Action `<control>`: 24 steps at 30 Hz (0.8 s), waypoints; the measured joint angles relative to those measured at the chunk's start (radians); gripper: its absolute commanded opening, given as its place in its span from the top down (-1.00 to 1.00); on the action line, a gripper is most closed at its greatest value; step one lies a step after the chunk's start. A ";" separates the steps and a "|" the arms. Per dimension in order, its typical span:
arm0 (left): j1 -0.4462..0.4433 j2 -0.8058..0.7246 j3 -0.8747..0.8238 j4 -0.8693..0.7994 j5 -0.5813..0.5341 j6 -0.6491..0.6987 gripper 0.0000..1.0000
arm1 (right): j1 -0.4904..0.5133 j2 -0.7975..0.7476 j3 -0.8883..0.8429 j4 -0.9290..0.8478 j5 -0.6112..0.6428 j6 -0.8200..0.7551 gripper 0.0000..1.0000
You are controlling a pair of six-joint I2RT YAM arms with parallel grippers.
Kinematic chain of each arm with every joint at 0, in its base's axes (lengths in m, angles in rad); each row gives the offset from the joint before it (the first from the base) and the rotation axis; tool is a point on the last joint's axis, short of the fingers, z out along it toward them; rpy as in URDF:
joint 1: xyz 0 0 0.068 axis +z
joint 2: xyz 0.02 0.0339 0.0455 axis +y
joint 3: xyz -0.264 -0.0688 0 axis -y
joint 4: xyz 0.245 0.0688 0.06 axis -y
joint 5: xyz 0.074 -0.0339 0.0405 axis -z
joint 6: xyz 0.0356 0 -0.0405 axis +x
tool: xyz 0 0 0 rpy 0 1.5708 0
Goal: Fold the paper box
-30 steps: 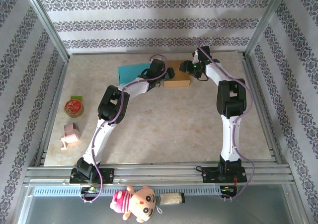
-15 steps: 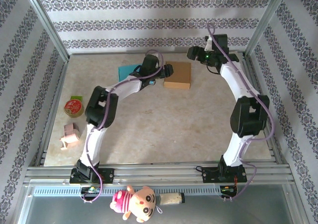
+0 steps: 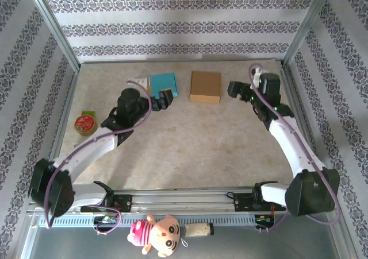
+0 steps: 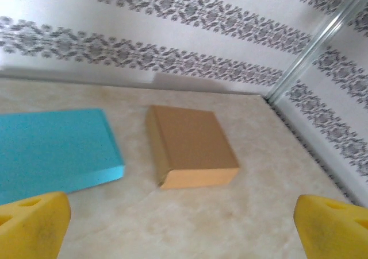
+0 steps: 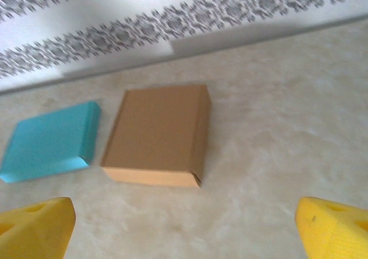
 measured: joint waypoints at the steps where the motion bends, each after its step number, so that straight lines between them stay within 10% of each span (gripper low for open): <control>1: 0.000 -0.046 -0.049 -0.005 -0.023 0.012 -0.99 | 0.000 -0.021 -0.059 0.029 0.026 -0.003 -0.96; 10: 0.000 -0.301 -0.375 -0.039 -0.248 0.102 -0.99 | -0.006 0.055 -0.350 0.285 0.170 -0.106 -0.96; 24: 0.066 -0.307 -0.487 0.066 -0.461 0.213 -0.99 | -0.048 0.278 -0.486 0.807 0.159 -0.254 -0.96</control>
